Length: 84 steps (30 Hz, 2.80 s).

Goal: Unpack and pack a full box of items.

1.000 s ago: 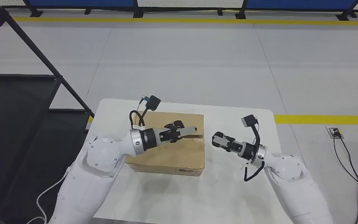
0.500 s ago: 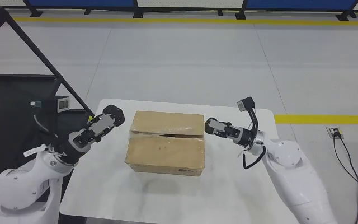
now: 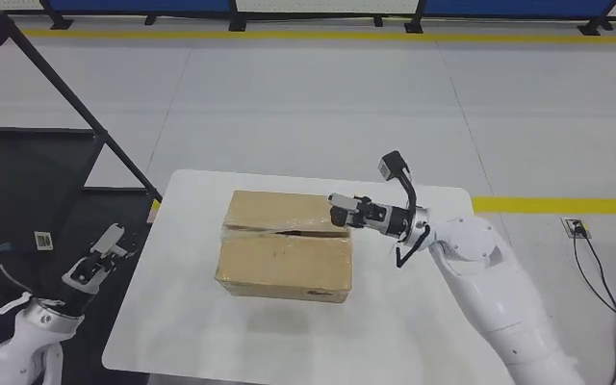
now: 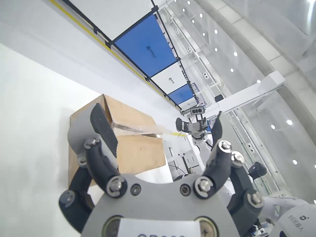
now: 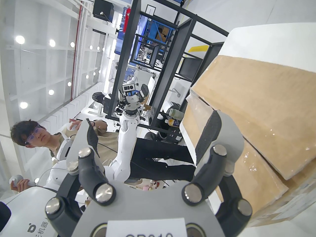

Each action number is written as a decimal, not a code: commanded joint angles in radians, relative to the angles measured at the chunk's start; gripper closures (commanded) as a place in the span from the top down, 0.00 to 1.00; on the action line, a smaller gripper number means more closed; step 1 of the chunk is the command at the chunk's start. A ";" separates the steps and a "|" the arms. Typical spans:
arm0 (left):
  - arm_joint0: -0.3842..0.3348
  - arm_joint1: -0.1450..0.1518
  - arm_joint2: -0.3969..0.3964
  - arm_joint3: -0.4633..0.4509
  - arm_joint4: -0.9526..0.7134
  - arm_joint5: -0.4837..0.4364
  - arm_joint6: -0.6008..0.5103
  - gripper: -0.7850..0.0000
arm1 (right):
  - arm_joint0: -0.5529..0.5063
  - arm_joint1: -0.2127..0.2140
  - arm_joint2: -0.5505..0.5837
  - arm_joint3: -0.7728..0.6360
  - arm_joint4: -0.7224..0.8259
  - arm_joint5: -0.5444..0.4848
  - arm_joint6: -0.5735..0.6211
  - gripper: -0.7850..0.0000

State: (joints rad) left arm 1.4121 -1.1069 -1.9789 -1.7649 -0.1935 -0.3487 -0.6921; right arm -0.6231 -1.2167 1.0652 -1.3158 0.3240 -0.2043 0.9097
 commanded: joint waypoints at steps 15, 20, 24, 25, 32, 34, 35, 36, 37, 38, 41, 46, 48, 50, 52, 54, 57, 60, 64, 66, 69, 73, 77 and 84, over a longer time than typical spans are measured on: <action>-0.026 0.004 0.110 0.032 0.044 -0.012 0.020 1.00 | 0.108 -0.070 -0.155 0.152 0.112 0.083 -0.060 1.00; -0.025 0.007 0.118 0.045 0.048 -0.014 0.027 1.00 | 0.145 -0.087 -0.190 0.216 0.100 0.107 -0.034 1.00; -0.029 0.009 0.119 0.047 0.047 -0.013 0.028 1.00 | 0.158 -0.095 -0.203 0.256 0.081 0.118 -0.038 1.00; -0.030 0.010 0.118 0.045 0.046 -0.012 0.028 1.00 | 0.158 -0.097 -0.204 0.265 0.085 0.125 -0.035 1.00; -0.033 0.014 0.127 0.035 0.049 -0.009 0.033 1.00 | 0.171 -0.105 -0.202 0.326 0.082 0.153 -0.033 1.00; -0.036 0.014 0.133 0.037 0.051 -0.009 0.037 1.00 | 0.173 -0.107 -0.198 0.337 0.081 0.151 -0.034 1.00; -0.037 0.015 0.136 0.038 0.054 -0.009 0.038 1.00 | 0.173 -0.107 -0.198 0.339 0.078 0.154 -0.031 1.00; -0.039 0.015 0.139 0.040 0.055 -0.008 0.040 1.00 | 0.174 -0.108 -0.197 0.342 0.075 0.160 -0.029 1.00; -0.040 0.015 0.142 0.040 0.057 -0.007 0.040 1.00 | 0.176 -0.108 -0.199 0.343 0.069 0.171 -0.023 1.00; -0.041 0.016 0.144 0.041 0.058 -0.007 0.041 1.00 | 0.179 -0.108 -0.199 0.343 0.067 0.177 -0.015 1.00; -0.043 0.017 0.150 0.043 0.060 -0.006 0.046 1.00 | 0.180 -0.110 -0.197 0.347 0.060 0.187 -0.008 1.00; -0.044 0.019 0.154 0.044 0.061 -0.006 0.050 1.00 | 0.187 -0.114 -0.206 0.360 0.041 0.220 0.004 1.00; -0.044 0.020 0.155 0.044 0.060 -0.004 0.050 1.00 | 0.188 -0.117 -0.208 0.367 0.038 0.221 0.007 1.00; -0.044 0.021 0.156 0.045 0.060 -0.004 0.052 1.00 | 0.191 -0.120 -0.210 0.374 0.037 0.216 0.008 1.00; -0.044 0.022 0.156 0.046 0.058 -0.005 0.054 1.00 | 0.192 -0.123 -0.212 0.378 0.036 0.196 0.012 1.00; -0.044 0.023 0.154 0.051 0.056 -0.007 0.057 1.00 | 0.192 -0.127 -0.215 0.382 0.039 0.181 0.012 1.00; -0.043 0.024 0.150 0.058 0.051 -0.006 0.062 1.00 | 0.197 -0.137 -0.227 0.392 0.039 0.168 0.009 1.00; -0.038 0.026 0.145 0.068 0.044 -0.010 0.063 1.00 | 0.208 -0.151 -0.246 0.406 0.039 0.162 -0.011 1.00; -0.029 0.027 0.138 0.080 0.031 -0.012 0.067 1.00 | 0.231 -0.174 -0.274 0.434 0.049 0.150 -0.014 1.00; -0.025 0.028 0.134 0.084 0.023 -0.014 0.068 1.00 | 0.247 -0.187 -0.292 0.452 0.046 0.152 -0.019 1.00; -0.016 0.030 0.125 0.087 0.015 -0.019 0.064 1.00 | 0.270 -0.210 -0.321 0.479 0.044 0.157 -0.039 1.00; -0.002 0.032 0.112 0.089 -0.003 -0.029 0.060 1.00 | 0.303 -0.245 -0.363 0.522 0.037 0.168 -0.067 0.90; 0.014 0.033 0.099 0.092 -0.022 -0.039 0.056 1.00 | 0.332 -0.283 -0.402 0.569 0.038 0.175 -0.083 0.87; 0.038 0.036 0.076 0.104 -0.056 -0.061 0.044 1.00 | 0.372 -0.351 -0.459 0.644 0.039 0.169 -0.112 0.93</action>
State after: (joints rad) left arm 1.4457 -1.0709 -1.8994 -1.6629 -0.2435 -0.4056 -0.6454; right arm -0.2558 -1.5583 0.6133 -0.6819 0.3643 -0.0335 0.8040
